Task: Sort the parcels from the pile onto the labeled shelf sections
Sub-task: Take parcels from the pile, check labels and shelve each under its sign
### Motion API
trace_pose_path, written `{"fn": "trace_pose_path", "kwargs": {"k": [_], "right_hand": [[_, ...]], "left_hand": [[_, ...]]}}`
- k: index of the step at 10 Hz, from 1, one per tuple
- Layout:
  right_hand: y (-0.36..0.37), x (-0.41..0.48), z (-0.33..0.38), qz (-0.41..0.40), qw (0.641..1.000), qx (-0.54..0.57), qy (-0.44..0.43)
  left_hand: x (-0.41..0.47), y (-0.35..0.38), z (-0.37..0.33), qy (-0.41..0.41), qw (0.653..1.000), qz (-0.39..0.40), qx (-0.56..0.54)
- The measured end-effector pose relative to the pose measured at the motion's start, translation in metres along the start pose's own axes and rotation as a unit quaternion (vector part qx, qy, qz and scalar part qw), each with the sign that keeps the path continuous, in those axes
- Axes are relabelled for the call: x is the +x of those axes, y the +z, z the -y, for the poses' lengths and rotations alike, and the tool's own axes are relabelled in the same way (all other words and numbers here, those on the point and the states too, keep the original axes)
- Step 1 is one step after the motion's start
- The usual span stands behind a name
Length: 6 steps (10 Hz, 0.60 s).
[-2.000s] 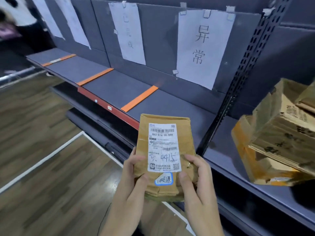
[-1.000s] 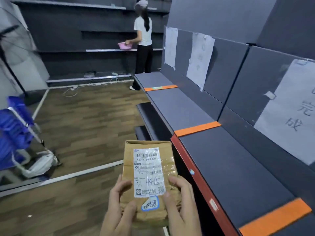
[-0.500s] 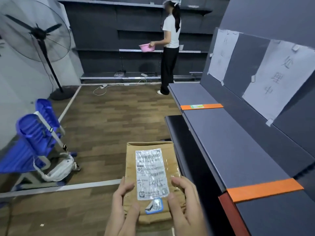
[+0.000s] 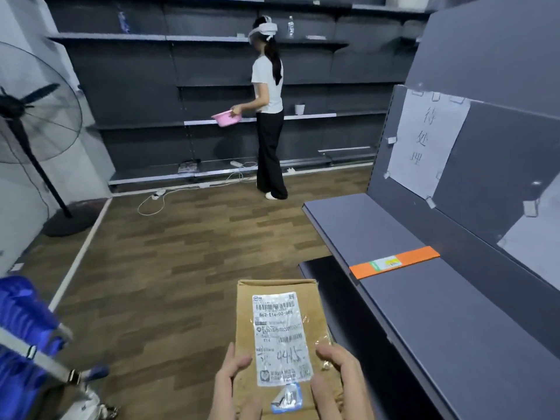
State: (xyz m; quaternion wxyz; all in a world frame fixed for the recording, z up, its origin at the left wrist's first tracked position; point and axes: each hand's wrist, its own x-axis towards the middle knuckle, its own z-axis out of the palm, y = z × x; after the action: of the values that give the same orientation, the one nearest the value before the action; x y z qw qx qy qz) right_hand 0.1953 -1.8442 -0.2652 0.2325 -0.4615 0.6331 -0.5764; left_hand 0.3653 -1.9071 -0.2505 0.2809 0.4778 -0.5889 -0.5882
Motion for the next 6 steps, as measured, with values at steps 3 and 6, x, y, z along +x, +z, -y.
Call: {"fn": "trace_pose_path", "kwargs": {"k": [3,6], "right_hand": [[0.065,0.179,-0.052,-0.114,0.993,0.038,0.020],[0.058,0.321,-0.077,-0.204,0.977,-0.019,0.054]], "left_hand": [[0.208,-0.006,-0.044,0.064,0.993,-0.095,-0.017],[0.369,0.014,-0.112,0.110,0.991,0.047,0.056]]}}
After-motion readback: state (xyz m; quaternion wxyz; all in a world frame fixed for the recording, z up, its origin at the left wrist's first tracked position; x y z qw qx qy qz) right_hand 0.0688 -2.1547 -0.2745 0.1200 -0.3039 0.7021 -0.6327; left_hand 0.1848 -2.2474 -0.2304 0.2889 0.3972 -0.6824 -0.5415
